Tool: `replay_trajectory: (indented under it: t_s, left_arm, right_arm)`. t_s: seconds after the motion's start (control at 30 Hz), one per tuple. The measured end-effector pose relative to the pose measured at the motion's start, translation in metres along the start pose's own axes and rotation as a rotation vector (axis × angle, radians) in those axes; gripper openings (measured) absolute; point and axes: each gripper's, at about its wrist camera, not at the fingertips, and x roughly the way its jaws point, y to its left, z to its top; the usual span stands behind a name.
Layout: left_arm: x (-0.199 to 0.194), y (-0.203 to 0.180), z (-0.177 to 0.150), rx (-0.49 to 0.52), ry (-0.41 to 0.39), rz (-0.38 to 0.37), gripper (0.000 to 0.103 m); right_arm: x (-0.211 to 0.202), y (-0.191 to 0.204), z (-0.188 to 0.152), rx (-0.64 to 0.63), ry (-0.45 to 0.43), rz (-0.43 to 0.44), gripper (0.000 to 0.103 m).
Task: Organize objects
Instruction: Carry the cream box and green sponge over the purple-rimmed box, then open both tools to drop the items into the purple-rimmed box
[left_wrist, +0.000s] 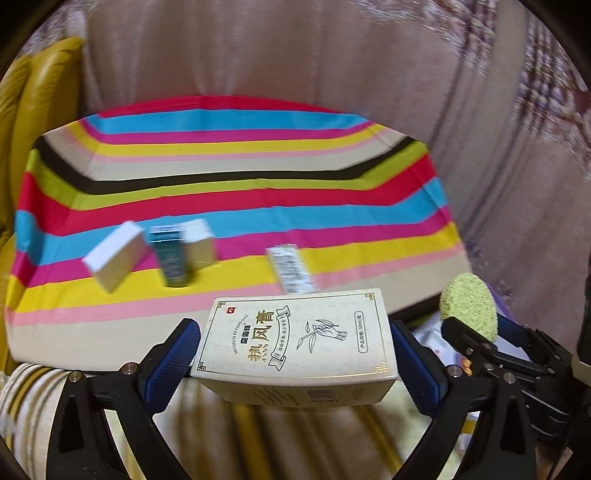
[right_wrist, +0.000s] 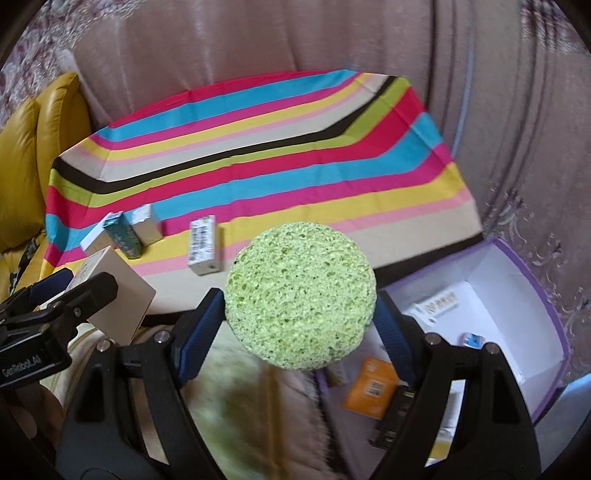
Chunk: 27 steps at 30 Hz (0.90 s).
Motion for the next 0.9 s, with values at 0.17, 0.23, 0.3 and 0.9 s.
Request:
replay_trajectory:
  t_s: [0.17, 0.23, 0.3, 0.9]
  left_arm:
    - [0.008, -0.041, -0.001, 0.058, 0.031, -0.068, 0.101]
    - [0.013, -0.058, -0.002, 0.083, 0.046, -0.095, 0.101]
    - [0.017, -0.071, -0.002, 0.105, 0.056, -0.113, 0.101]
    - [0.065, -0.187, -0.007, 0.265, 0.157, -0.299, 0.101]
  right_arm:
    - [-0.007, -0.041, -0.007, 0.056, 0.013, -0.047, 0.083]
    - [-0.008, -0.058, -0.012, 0.079, 0.023, -0.07, 0.083]
    - [-0.008, -0.072, -0.017, 0.094, 0.032, -0.09, 0.083]
    - [0.014, -0.202, -0.08, 0.255, 0.204, -0.329, 0.083]
